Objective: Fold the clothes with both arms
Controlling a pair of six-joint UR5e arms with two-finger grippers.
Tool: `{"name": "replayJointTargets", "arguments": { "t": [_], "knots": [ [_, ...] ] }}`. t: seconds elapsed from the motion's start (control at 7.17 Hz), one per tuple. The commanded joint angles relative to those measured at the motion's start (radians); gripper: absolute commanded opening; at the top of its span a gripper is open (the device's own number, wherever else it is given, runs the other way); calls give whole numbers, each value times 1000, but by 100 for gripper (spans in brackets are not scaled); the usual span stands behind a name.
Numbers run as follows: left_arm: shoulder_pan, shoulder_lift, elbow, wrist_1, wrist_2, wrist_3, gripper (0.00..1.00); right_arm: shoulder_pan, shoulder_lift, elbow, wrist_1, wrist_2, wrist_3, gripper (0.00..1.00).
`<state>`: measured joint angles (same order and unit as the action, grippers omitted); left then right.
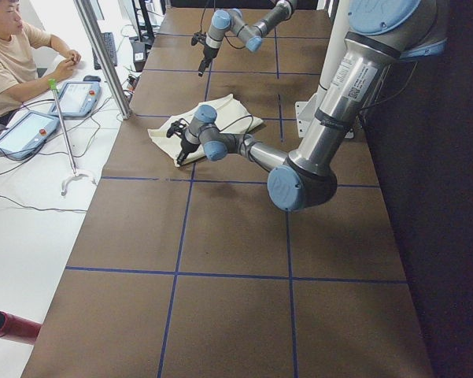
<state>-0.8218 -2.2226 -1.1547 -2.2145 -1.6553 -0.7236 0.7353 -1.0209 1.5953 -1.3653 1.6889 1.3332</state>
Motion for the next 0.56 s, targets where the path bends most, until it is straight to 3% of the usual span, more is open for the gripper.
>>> {"name": "replayJointTargets", "arguments": {
  "t": [0.0,0.28,0.42],
  "knots": [
    [-31,-228,301,-66,66,7,0,-5,1,21,0,0,23,100],
    [-33,-229,303,-86,65,7,0,-28,7,26,0,0,44,100],
    [-40,-220,300,-118,63,15,97,-45,15,22,0,0,43,100]
  ]
}}
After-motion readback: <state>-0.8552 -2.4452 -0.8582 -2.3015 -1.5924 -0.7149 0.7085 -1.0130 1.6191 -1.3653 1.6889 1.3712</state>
